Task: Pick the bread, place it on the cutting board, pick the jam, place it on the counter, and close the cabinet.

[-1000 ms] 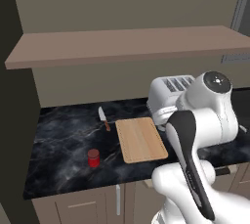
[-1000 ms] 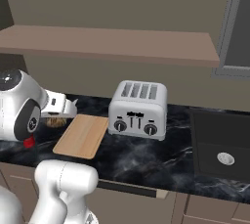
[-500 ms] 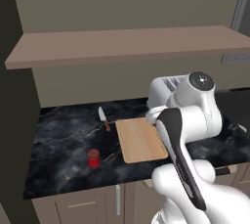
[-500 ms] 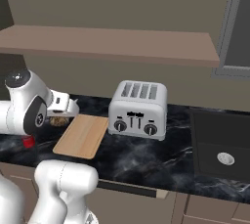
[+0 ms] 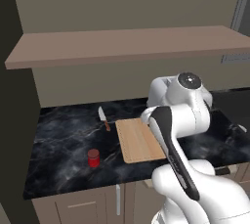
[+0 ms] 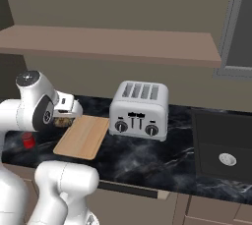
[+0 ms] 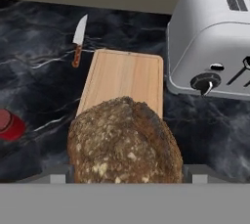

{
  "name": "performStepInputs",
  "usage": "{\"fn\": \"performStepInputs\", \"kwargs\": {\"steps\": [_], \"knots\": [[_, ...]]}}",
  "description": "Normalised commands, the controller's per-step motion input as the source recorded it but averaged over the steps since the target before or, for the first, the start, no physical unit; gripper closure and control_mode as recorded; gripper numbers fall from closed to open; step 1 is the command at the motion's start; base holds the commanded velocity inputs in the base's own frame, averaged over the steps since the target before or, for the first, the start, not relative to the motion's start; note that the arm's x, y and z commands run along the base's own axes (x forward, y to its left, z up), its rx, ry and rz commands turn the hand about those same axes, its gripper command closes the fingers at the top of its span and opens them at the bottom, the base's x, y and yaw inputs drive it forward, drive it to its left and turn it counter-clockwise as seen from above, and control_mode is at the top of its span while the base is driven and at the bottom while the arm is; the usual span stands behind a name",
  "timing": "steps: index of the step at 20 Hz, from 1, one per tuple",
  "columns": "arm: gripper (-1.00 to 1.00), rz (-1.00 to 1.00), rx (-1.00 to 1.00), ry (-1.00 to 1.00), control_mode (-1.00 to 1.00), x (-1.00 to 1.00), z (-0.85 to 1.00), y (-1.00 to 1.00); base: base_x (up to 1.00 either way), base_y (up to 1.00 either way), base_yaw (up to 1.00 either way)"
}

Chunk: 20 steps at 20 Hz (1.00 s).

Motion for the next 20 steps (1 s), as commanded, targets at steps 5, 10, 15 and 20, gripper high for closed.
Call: {"fn": "performStepInputs", "kwargs": {"steps": [5, 10, 15, 20], "knots": [[1.00, 0.00, 0.00, 0.03, -1.00, 0.25, -0.29, 0.01, 0.00, 0.00, 0.00], [1.00, 0.00, 0.00, 0.01, -1.00, 0.22, -0.31, 0.00, 0.00, 0.00, 0.00], [1.00, 0.00, 0.00, 0.00, -1.00, 0.13, -0.56, 0.00, 0.00, 0.00, 0.00], [1.00, 0.00, 0.00, 0.00, -1.00, 0.14, -0.52, 0.00, 0.00, 0.00, 0.00]]}}
